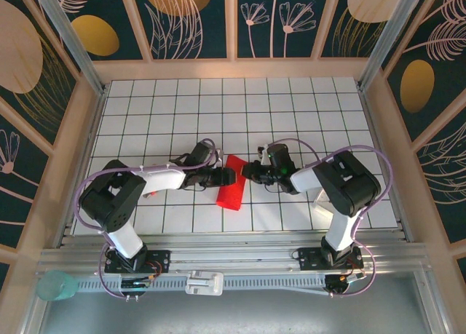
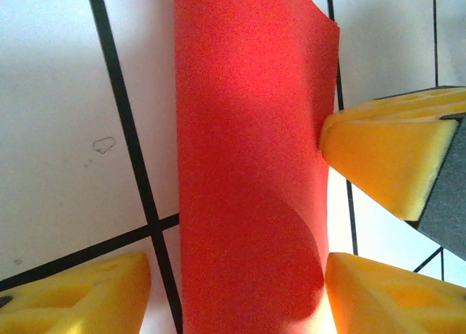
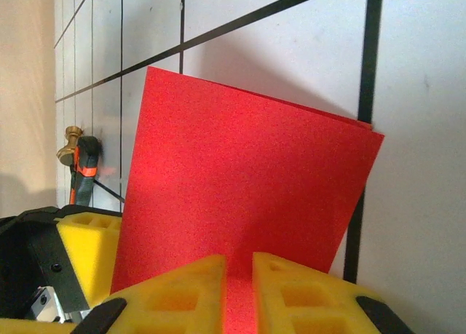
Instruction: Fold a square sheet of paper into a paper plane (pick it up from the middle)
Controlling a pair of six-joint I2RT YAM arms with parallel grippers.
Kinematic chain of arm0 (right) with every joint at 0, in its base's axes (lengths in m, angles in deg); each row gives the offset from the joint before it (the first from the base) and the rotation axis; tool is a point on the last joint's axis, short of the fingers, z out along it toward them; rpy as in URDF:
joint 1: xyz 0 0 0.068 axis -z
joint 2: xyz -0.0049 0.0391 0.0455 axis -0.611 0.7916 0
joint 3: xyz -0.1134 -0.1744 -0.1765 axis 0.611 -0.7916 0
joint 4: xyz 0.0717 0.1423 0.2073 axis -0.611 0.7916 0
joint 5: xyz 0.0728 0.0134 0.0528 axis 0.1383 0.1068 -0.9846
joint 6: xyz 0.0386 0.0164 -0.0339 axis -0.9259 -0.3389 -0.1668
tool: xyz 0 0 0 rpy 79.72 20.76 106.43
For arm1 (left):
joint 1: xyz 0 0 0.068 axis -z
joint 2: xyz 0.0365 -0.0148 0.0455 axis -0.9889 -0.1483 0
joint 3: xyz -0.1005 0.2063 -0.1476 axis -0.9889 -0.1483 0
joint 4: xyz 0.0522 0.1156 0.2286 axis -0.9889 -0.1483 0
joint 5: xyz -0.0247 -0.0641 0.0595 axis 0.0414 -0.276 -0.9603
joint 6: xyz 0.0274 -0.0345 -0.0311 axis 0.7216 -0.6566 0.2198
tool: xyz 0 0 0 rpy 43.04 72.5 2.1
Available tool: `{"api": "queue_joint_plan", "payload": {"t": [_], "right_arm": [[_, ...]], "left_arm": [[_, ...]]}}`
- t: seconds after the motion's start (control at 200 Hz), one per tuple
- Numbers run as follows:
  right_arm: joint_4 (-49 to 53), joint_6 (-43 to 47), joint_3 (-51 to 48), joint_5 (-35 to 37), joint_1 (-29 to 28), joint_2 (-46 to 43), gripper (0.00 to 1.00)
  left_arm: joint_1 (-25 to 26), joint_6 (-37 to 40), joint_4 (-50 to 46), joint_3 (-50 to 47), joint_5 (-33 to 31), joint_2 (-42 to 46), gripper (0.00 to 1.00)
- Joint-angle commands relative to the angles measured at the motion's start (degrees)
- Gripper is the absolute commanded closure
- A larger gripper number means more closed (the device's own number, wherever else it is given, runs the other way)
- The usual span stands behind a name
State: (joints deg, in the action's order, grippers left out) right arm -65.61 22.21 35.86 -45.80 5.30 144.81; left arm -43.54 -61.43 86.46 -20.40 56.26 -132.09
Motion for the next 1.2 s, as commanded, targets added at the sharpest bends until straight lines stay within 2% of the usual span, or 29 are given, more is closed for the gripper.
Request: {"api": "queue_joint_plan", "payload": {"t": [0.0, 0.095, 0.255, 0.38, 0.405, 0.505, 0.736, 0.946, 1.196], "right_arm": [[0.5, -0.4, 1.1, -0.1, -1.2, 2.0, 0.83], [1.3, 0.1, 1.4, 0.1, -1.2, 1.2, 0.82], [3.3, 1.7, 1.9, -0.2, 0.0, -1.9, 0.77], [5.2, 3.2, 1.6, -0.3, 0.6, -5.2, 0.73], [5.7, 3.7, 1.4, -0.4, 2.6, -5.9, 0.72], [8.2, 5.4, 1.0, -0.3, 4.4, -8.2, 0.71], [15.2, 8.9, 0.7, 3.4, 6.1, -11.8, 0.69], [16.7, 8.5, -0.2, 4.9, 6.0, -13.0, 0.68], [17.5, 7.4, -1.1, 5.2, 6.0, -14.0, 0.68]], "left_arm": [[0.6, 0.5, -2.9, 0.7, -1.5, -2.6, 0.42], [0.7, -0.1, -2.8, 0.1, -3.1, -2.4, 0.51], [0.6, -2.3, 0.2, -2.0, -2.7, -2.0, 0.58], [0.6, -2.9, 1.4, -2.8, -3.2, -1.8, 0.59], [0.6, -2.8, 1.5, -2.8, -3.2, -1.8, 0.59], [0.6, -2.6, 2.1, -3.1, -2.2, -2.2, 0.57], [0.8, -1.2, 0.7, -2.8, -2.5, -2.5, 0.55], [2.8, -0.7, -3.5, -1.0, -7.8, -3.8, 0.52], [4.4, 1.1, -6.6, 0.8, -10.2, -5.6, 0.5]]}}
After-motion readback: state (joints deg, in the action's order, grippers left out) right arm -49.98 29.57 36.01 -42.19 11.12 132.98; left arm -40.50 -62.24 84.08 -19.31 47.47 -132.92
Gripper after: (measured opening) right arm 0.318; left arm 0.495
